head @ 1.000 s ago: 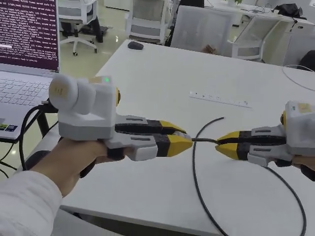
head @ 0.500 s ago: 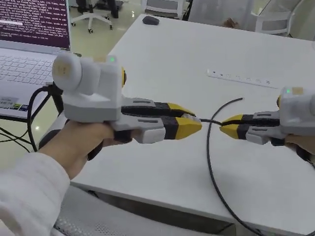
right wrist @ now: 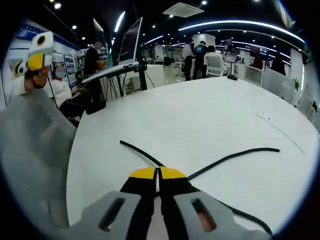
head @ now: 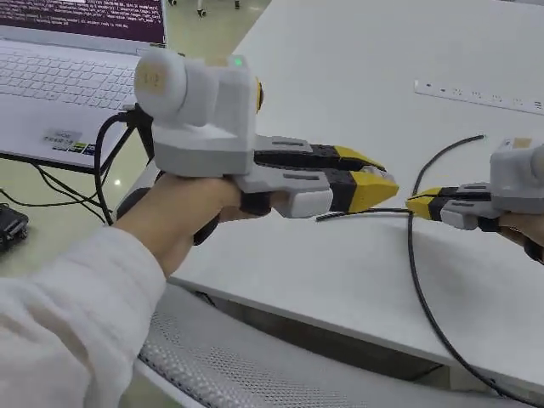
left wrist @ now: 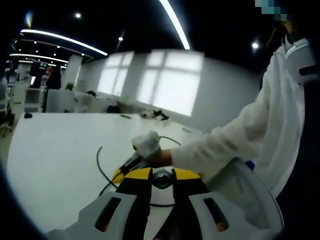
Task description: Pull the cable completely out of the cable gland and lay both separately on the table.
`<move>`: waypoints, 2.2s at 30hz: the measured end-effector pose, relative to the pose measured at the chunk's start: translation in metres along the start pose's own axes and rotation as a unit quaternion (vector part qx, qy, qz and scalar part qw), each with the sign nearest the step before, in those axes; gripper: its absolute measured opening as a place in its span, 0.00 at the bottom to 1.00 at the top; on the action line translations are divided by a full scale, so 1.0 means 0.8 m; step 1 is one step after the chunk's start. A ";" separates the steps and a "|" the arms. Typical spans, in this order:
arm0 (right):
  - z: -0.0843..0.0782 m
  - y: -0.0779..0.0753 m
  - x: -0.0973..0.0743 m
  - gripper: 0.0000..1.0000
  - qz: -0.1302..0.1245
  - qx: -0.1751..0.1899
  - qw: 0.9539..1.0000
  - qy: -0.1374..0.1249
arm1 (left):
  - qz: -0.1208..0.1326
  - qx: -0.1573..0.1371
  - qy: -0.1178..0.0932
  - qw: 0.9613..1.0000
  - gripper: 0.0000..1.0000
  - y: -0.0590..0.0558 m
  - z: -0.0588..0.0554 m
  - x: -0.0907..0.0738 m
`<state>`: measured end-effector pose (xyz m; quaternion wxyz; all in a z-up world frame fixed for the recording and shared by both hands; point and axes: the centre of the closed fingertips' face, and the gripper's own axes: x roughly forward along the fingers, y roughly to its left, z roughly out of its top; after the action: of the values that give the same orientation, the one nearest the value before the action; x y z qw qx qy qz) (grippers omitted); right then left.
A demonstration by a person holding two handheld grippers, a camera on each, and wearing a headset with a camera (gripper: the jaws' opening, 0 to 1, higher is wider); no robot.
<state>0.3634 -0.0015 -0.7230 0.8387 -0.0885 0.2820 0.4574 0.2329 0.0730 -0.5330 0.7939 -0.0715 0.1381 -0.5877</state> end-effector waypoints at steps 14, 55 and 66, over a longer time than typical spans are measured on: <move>0.031 0.009 -0.035 0.01 -0.013 0.027 0.997 -0.066 | 0.013 -0.001 0.018 1.000 0.17 0.009 -0.012 0.005; -0.009 0.148 -0.292 0.16 -0.159 0.119 0.965 -0.169 | 0.070 0.040 0.206 0.975 0.17 0.133 -0.218 0.124; -0.014 0.158 -0.288 0.16 -0.151 0.123 0.967 -0.164 | 0.062 0.047 0.231 0.970 0.17 0.133 -0.238 0.115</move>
<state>0.1583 -0.1001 -0.5904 0.9372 0.0496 0.1782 0.2957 0.2971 0.0260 -0.7556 0.7778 0.1120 0.2939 -0.5442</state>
